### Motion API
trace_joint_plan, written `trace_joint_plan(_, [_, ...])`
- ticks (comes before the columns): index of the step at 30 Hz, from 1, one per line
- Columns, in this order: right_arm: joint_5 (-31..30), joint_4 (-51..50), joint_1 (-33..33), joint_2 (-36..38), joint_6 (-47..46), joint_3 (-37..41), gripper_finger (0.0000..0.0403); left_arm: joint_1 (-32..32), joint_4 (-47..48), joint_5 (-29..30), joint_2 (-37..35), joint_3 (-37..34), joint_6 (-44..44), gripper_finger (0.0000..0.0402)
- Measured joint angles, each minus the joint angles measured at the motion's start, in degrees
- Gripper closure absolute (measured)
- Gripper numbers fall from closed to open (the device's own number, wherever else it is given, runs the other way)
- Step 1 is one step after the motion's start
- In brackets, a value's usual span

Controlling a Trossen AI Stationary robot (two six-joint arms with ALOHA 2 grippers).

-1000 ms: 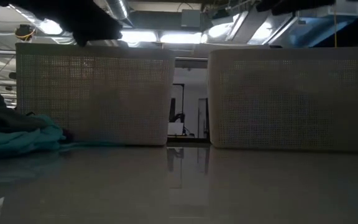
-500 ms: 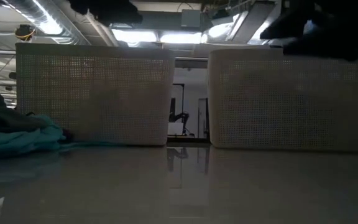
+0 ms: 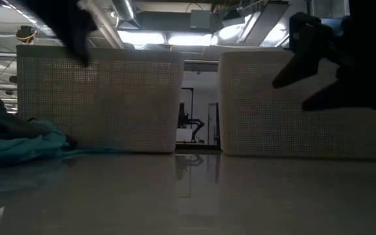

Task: Sort clothes
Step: Put the gray sock into the right white bin

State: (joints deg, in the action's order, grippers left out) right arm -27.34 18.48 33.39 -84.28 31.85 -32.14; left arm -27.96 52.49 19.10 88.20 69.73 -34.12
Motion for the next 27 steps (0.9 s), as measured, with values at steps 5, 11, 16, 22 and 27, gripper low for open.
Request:
trace_joint_plan(5, [-0.1,1.0,0.0,-1.8,0.0,0.0,0.0182,-1.9,3.7,-5.8,2.1,-3.5,-9.3,0.0249])
trace_joint_plan(11, [-3.2,1.4,0.0,-2.0,1.3,0.0,0.0182,-3.0,4.7,-6.3,3.7,-7.9,-12.3,0.0249])
trace_joint_plan(16, [-4.0,1.4,0.0,-2.0,1.4,0.0,0.0182,-2.7,5.3,-6.3,3.7,-11.5,-12.1,0.0249])
trace_joint_plan(22, [-4.0,1.2,0.0,-2.0,1.2,0.0,0.0182,-2.7,5.1,-6.4,3.7,-12.7,-10.7,0.0278])
trace_joint_plan(27, [-4.0,1.0,0.0,-2.0,0.4,0.0,0.0182,-2.6,5.0,-6.4,3.7,-12.7,-10.5,0.0362])
